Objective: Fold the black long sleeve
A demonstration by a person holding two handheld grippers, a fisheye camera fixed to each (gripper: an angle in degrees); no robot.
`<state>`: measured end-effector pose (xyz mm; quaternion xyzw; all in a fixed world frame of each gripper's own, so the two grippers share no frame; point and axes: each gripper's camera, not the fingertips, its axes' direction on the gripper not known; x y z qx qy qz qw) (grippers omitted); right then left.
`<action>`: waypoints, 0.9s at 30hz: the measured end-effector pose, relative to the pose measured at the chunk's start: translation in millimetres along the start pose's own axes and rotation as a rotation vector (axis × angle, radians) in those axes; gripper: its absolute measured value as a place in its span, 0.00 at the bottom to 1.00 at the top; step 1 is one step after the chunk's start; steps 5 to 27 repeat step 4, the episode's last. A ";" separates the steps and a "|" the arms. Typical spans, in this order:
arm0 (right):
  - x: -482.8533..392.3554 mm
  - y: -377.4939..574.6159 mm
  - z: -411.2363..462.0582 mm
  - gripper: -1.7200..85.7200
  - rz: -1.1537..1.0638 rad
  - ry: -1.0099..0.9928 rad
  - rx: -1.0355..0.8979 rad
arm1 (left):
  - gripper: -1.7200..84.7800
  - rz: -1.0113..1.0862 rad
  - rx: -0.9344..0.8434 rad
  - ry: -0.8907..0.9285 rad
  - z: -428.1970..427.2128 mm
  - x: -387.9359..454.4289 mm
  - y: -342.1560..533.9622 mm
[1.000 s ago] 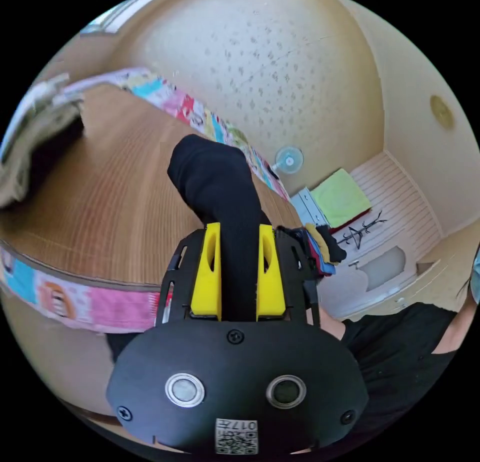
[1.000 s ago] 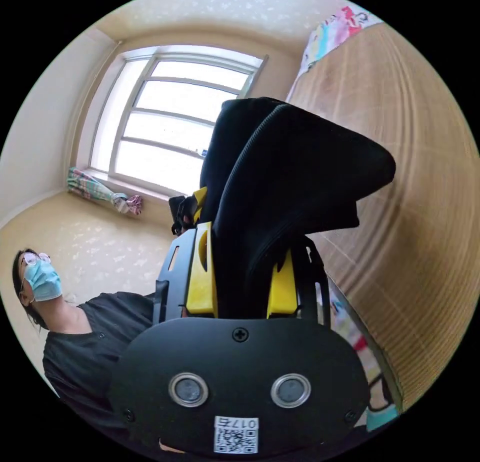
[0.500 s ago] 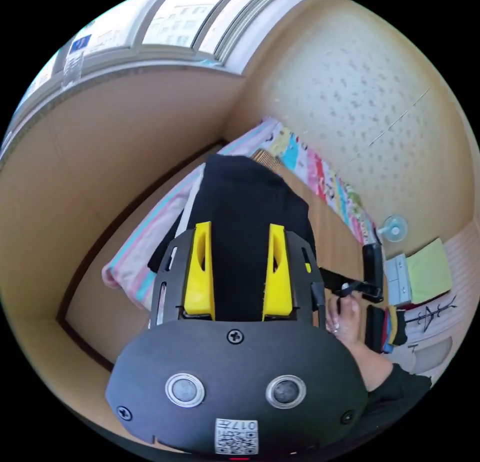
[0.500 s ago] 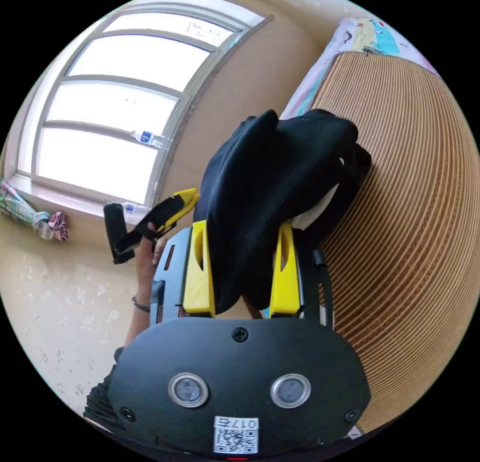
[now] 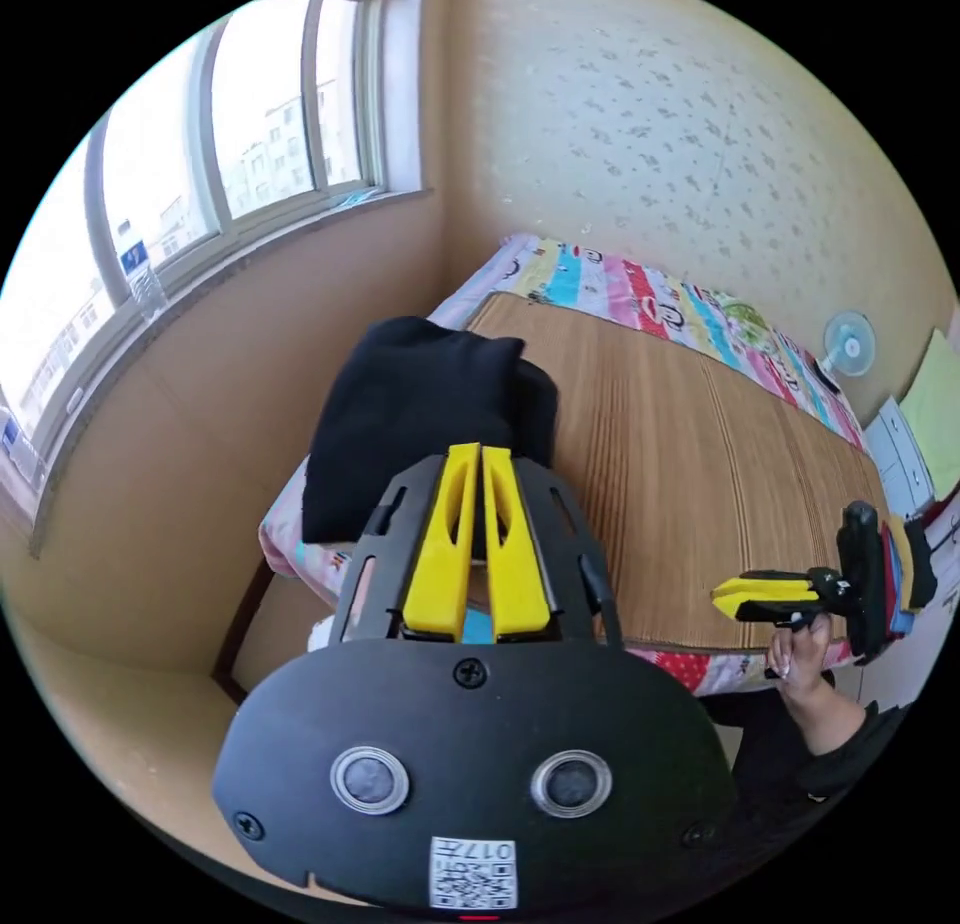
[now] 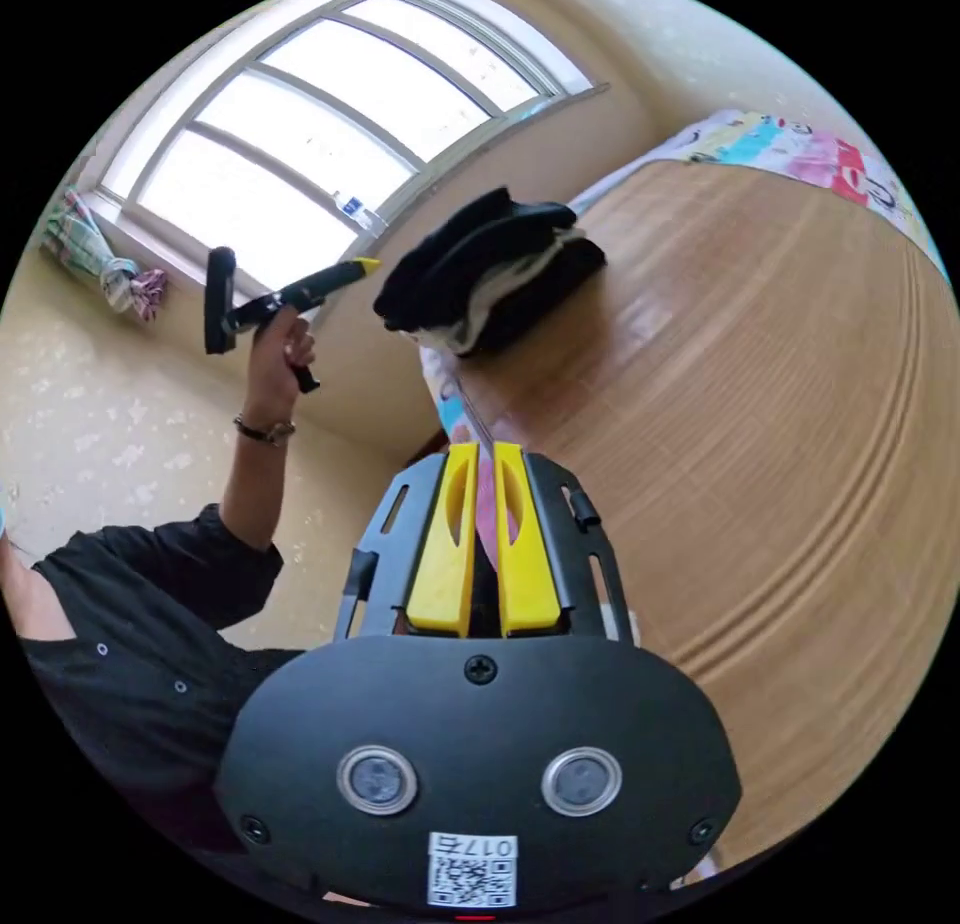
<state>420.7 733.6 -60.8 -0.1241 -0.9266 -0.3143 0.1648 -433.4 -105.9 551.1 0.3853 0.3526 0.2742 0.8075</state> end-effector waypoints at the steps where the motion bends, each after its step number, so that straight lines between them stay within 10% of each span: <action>1: 12.6 37.0 -12.2 0.05 0.053 0.064 -0.034 | 0.01 0.027 -0.013 -0.003 -3.9 29.7 12.7; 27: 45.1 124.4 -58.7 0.04 0.221 0.232 -0.052 | 0.01 0.097 -0.053 0.044 -1.6 100.6 45.2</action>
